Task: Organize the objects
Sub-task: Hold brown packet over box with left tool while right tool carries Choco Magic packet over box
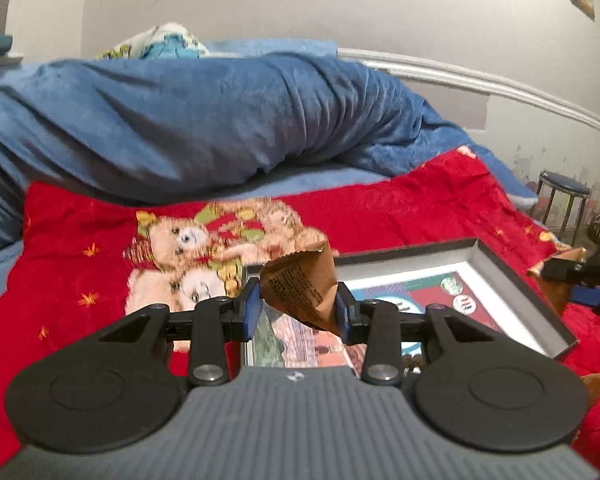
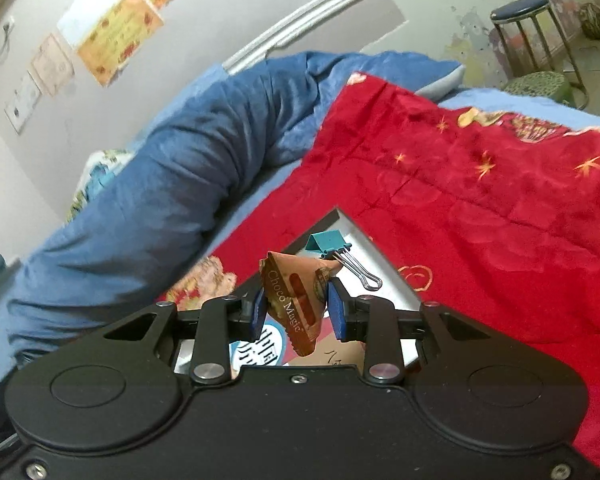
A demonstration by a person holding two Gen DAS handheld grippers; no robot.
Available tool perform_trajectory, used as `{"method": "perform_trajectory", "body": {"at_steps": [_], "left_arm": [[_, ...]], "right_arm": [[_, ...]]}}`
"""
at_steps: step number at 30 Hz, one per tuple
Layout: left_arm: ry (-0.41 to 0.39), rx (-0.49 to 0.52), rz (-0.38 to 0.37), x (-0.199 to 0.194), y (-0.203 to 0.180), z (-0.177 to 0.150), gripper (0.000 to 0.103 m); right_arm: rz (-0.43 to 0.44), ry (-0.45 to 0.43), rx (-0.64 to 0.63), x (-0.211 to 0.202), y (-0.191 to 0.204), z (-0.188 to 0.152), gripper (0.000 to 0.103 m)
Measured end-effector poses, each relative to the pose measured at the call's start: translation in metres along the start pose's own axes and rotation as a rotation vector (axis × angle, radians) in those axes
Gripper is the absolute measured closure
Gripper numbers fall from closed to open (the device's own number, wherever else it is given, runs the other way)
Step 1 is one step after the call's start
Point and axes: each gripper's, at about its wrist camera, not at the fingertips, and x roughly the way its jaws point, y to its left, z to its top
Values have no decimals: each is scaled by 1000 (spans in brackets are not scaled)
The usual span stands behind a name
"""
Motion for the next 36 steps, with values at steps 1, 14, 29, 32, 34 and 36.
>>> {"method": "perform_trajectory", "body": {"at_steps": [1,14,29,32,34,36], "left_arm": [[9,-3,4,5,-1,-3,61],[139,-44,33,42,-1,-25,61],[136,36,28,37,-21,-34,60],[149,19,25,39,-19,-34,60],[154,14,26,40,-18,-35,60],[157,10,26,40,-17,-35,60]], "right_arm": [[-13,7,-7,5,0,-2,72],[-21,48,-67,20,5,-11,72],[6,61,-47,26,7,-13,72],[11,69,-57,28,9,-16,72],[17,72,-62,29,11,-17,72],[20,73,-63,30,12,-18,72]]}}
